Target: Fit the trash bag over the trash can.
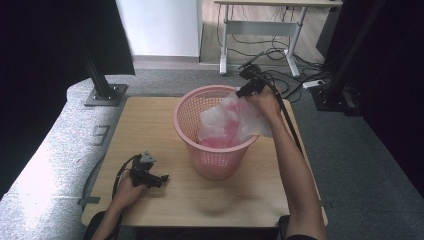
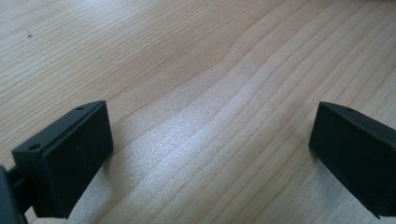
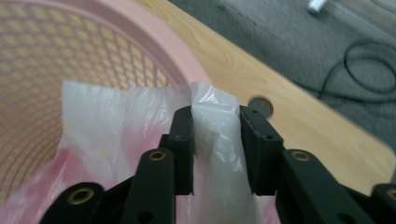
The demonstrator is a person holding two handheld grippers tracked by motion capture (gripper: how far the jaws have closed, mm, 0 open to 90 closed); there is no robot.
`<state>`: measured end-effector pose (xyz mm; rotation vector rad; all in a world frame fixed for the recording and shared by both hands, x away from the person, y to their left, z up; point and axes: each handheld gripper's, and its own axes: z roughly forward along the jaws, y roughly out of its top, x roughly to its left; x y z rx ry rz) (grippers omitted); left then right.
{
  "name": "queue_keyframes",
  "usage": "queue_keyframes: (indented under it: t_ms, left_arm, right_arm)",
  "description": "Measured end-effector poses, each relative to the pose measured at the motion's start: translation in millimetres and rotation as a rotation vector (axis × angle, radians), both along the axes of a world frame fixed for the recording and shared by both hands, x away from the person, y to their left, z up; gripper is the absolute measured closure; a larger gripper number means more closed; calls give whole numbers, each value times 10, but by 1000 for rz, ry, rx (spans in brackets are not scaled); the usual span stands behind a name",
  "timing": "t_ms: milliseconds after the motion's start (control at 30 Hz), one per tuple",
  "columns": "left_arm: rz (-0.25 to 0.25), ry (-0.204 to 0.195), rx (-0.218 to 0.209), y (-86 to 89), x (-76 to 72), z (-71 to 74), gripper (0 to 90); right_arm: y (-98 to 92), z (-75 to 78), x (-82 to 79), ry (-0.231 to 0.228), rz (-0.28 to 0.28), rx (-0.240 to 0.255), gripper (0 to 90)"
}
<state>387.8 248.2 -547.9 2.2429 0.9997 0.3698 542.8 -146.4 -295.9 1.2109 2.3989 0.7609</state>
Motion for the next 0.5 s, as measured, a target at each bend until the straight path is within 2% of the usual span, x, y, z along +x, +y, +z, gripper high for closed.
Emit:
queue_keyframes:
  t_ms: [33, 67, 100, 133, 167, 200, 233, 300, 367, 400, 467, 500]
  left_arm:
    - [0, 0, -1, -1, 0, 0, 0]
    - [0, 0, -1, -1, 0, 0, 0]
    - [0, 1, -1, -1, 0, 0, 0]
    - [0, 1, -1, -1, -1, 0, 0]
    - [0, 1, -1, -1, -1, 0, 0]
    - [1, 1, -1, -2, -1, -1, 0]
    - [1, 1, -1, -2, -1, 0, 0]
    - [2, 1, -1, -3, -1, -1, 0]
    - [2, 0, -1, -4, -1, -1, 0]
    - [2, 0, -1, -4, 0, -1, 0]
    - [0, 0, 0, -5, 1, 0, 0]
    - [0, 0, 0, -5, 1, 0, 0]
  right_arm:
    - [-42, 5, -52, 11, -28, 2, 697]
    - [-42, 5, -52, 11, -28, 2, 697]
    - [-88, 6, -117, 17, -56, 2, 702]
    - [-159, -9, -271, 18, -80, -20, 693]
    - [-159, -9, -271, 18, -80, -20, 693]
    - [-184, -25, -344, 31, -78, -45, 625]
    - [-207, -35, -410, 28, -69, -50, 498]
    - [-257, -7, -493, -3, -59, -49, 358]
    - [-286, 71, -503, -58, -40, -29, 308]
    - [-273, 148, -440, -98, -16, 5, 295]
    - [-203, 190, -337, -116, 11, 21, 302]
    - [-203, 190, -337, -116, 11, 21, 302]
